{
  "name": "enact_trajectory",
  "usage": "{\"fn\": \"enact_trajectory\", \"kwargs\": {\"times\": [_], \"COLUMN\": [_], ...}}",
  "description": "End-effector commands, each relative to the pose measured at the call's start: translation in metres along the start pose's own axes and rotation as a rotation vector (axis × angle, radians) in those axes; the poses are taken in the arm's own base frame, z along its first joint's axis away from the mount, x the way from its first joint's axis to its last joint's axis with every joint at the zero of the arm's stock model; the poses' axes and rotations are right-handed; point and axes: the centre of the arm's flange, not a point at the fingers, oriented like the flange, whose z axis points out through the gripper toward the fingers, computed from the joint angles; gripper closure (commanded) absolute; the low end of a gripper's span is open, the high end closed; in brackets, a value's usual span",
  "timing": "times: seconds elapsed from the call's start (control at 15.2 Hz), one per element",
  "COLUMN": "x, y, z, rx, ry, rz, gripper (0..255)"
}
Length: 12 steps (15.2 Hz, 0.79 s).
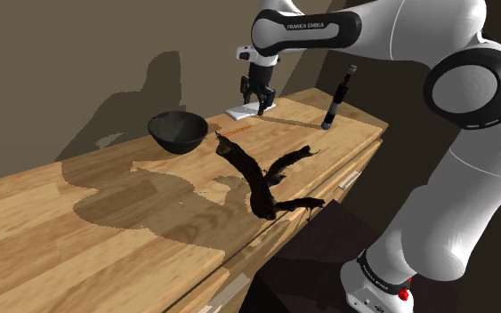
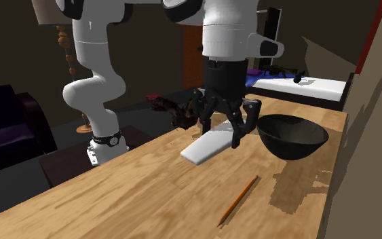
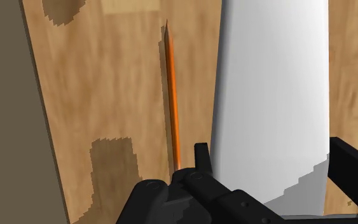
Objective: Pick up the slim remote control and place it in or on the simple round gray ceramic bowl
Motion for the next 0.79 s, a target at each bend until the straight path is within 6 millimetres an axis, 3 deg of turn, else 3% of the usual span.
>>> {"fn": "enact_trajectory", "kwargs": {"times": [0.0,0.4,0.73], "x": [-0.001,-0.001,0.062], "y": [-0.001,-0.001,0.02], "z": [-0.011,-0.039,-0.04], "rx": [0.0,0.0,0.0], "ry": [0.0,0.0,0.0], "rz": [0.0,0.0,0.0], "gripper": [255,255,255]}}
